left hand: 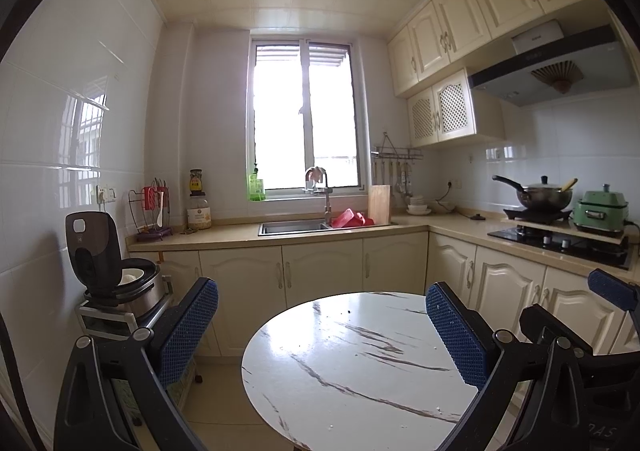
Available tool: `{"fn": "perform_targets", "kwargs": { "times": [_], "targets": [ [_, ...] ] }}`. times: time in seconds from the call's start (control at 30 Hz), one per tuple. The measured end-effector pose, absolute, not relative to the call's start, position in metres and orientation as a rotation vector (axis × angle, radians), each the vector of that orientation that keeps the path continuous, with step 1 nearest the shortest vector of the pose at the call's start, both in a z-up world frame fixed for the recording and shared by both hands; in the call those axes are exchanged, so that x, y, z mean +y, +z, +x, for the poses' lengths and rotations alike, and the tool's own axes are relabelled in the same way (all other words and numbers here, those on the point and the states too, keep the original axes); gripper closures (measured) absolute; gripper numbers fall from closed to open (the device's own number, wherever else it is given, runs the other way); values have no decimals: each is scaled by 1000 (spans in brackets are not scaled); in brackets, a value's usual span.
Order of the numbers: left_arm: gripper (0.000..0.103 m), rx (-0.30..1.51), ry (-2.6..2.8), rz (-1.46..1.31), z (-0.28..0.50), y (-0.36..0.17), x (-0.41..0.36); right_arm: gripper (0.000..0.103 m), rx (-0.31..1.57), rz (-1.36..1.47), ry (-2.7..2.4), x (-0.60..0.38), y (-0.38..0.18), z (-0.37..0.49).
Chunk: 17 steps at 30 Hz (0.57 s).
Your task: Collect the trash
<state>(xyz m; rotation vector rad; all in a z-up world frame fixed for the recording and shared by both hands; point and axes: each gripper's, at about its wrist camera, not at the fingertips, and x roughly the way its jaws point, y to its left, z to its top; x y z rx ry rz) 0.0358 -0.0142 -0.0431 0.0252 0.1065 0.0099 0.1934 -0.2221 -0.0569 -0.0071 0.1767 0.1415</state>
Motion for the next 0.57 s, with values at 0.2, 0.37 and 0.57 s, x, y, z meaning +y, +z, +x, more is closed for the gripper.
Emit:
{"fn": "perform_targets", "kwargs": {
  "times": [0.2,0.37,0.57],
  "targets": [
    [1,106,10,25,35,-44,-15,0,176,-8,142,-223,-57,194],
    [1,105,10,25,35,-44,-16,0,177,-7,141,-225,-56,196],
    [1,108,6,27,36,-43,-17,0,176,-7,143,-227,-56,197]
  ]
}}
